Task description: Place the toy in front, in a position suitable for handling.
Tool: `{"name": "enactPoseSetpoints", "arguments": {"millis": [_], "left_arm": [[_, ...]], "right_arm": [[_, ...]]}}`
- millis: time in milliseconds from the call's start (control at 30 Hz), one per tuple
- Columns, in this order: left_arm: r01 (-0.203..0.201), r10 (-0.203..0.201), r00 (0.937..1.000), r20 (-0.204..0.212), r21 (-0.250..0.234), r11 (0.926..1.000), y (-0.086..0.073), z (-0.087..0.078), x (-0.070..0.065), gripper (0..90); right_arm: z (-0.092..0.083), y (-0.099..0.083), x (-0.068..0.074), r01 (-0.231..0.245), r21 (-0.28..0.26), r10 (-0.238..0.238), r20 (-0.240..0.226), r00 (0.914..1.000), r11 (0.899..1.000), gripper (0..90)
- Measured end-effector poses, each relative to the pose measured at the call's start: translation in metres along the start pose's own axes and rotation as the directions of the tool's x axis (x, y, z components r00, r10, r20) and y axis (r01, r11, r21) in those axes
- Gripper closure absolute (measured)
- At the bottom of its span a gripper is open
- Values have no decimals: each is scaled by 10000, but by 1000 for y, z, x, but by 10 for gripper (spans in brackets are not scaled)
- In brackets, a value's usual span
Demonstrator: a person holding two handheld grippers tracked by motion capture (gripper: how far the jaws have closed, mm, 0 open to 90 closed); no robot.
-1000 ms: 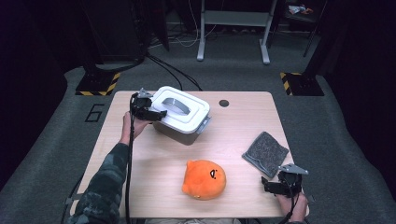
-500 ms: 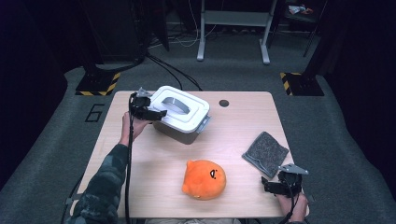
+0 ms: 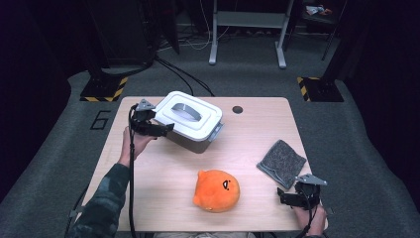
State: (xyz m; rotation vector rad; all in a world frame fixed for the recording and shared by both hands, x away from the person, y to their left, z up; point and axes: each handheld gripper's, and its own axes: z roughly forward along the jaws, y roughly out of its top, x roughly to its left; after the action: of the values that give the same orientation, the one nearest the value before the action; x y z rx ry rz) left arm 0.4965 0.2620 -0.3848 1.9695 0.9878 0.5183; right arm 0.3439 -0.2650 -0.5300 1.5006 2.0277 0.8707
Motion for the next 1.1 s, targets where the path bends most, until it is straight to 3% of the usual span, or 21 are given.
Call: {"name": "enactPoseSetpoints", "arguments": {"millis": [200,300,433,633,833,967,1033,1100], "left_arm": [[77,-78,9988,490,19,10000,-13,-12,-18,48],[-97,96,9979,648,23,10000,-20,-16,-31,46],[-228,214,9951,963,126,9997,-32,-17,-47,35],[-88,42,9900,1409,320,9995,-51,-14,-66,5],[33,-120,9815,1913,460,9989,-68,-11,-87,0],[-79,-49,9732,2301,546,9985,-76,-10,-103,0],[-179,27,9656,2600,559,9983,-79,-9,-114,0],[-207,45,9634,2681,576,9981,-80,-10,-118,0]], "right_arm": [[0,0,0,-5,3,5,1,10000,10000,29],[0,0,0,-5,3,5,1,10000,10000,29],[0,0,0,-7,5,7,2,10000,10000,29],[0,0,0,11,-4,-11,0,10000,10000,29],[0,0,0,-6,4,6,2,10000,10000,29],[0,0,0,-3,1,3,1,10000,10000,29],[0,0,0,-7,3,7,1,10000,10000,29],[0,0,0,7,-2,-7,1,10000,10000,29]]}}
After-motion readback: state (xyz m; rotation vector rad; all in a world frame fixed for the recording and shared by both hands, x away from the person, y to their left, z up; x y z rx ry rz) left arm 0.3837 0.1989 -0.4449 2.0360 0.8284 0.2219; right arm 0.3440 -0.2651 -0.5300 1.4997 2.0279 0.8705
